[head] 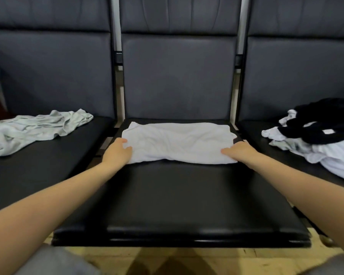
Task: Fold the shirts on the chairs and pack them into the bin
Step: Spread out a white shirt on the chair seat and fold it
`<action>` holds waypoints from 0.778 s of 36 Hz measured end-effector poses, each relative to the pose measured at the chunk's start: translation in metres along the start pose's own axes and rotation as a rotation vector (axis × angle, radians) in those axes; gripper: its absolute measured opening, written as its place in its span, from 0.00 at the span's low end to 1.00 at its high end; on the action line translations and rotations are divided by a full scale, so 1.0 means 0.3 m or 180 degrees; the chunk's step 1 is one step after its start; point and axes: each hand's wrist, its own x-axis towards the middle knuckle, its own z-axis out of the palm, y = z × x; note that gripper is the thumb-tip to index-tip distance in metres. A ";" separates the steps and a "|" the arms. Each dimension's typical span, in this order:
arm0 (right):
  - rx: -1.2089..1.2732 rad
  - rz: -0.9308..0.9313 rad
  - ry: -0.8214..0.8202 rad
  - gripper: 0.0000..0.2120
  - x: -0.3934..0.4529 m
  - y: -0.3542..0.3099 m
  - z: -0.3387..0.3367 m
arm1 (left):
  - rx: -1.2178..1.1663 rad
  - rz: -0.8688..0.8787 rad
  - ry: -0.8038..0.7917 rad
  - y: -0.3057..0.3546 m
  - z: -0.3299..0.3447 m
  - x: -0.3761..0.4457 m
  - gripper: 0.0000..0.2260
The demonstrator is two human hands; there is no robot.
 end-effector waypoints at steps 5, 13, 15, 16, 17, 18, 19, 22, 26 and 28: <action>0.0304 0.0012 0.0121 0.13 -0.041 -0.013 -0.026 | -0.2216 -0.0772 0.0359 0.047 -0.013 -0.002 0.18; -0.1094 -0.0025 0.0534 0.12 -0.090 0.140 -0.112 | 0.1225 0.0882 0.0257 -0.066 -0.100 -0.038 0.17; -0.1102 0.0027 0.0447 0.11 -0.092 0.154 -0.115 | 0.1355 0.0852 0.0128 -0.084 -0.107 -0.050 0.18; -0.1085 0.0025 0.0450 0.11 -0.093 0.154 -0.116 | 0.1359 0.0880 0.0113 -0.088 -0.111 -0.057 0.18; -0.1091 0.0007 0.0467 0.11 -0.094 0.153 -0.115 | 0.1374 0.0924 0.0103 -0.091 -0.113 -0.064 0.17; -0.1125 -0.0036 0.0487 0.10 -0.097 0.149 -0.112 | 0.1388 0.0958 0.0083 -0.092 -0.117 -0.071 0.16; -0.1185 -0.0099 0.0503 0.09 -0.100 0.144 -0.108 | 0.1377 0.0960 0.0056 -0.090 -0.120 -0.077 0.14; -0.1188 -0.0325 0.0518 0.07 -0.095 0.118 -0.090 | 0.1334 0.0964 -0.0027 -0.072 -0.113 -0.091 0.08; -0.0583 -0.0546 0.0788 0.07 -0.064 0.052 -0.075 | 0.1181 0.1169 0.0158 -0.018 -0.086 -0.073 0.07; -0.0439 -0.0772 0.0964 0.07 -0.049 0.020 -0.065 | 0.1021 0.1323 0.0158 0.015 -0.062 -0.059 0.10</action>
